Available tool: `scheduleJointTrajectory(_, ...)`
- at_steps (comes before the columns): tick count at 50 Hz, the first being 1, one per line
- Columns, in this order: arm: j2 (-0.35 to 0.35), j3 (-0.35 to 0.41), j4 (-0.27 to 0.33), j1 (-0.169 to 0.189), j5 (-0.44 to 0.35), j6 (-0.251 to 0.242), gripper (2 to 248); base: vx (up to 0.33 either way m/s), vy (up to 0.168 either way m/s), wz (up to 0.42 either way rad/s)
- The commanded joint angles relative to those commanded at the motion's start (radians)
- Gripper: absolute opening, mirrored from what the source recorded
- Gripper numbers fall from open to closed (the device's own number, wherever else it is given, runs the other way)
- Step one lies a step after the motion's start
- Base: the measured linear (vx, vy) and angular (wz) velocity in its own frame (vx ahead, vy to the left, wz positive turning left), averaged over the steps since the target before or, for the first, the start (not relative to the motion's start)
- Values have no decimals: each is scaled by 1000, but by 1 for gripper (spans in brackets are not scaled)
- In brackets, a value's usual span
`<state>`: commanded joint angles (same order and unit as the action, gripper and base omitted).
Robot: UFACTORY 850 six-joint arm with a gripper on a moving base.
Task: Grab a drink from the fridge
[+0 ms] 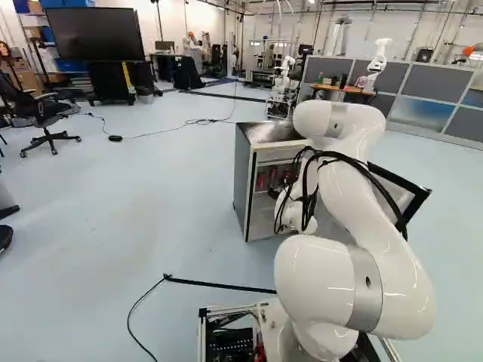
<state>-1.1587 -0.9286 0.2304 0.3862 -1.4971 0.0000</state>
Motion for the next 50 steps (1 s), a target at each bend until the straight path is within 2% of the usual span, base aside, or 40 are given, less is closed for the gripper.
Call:
scheduleJointTrajectory(25, -114, -125, 0, 11, -44, 0, 247, 0, 0, 0)
scheduleJointTrajectory(50, -161, -211, 0, 20, -50, 0, 247, 0, 0, 0)
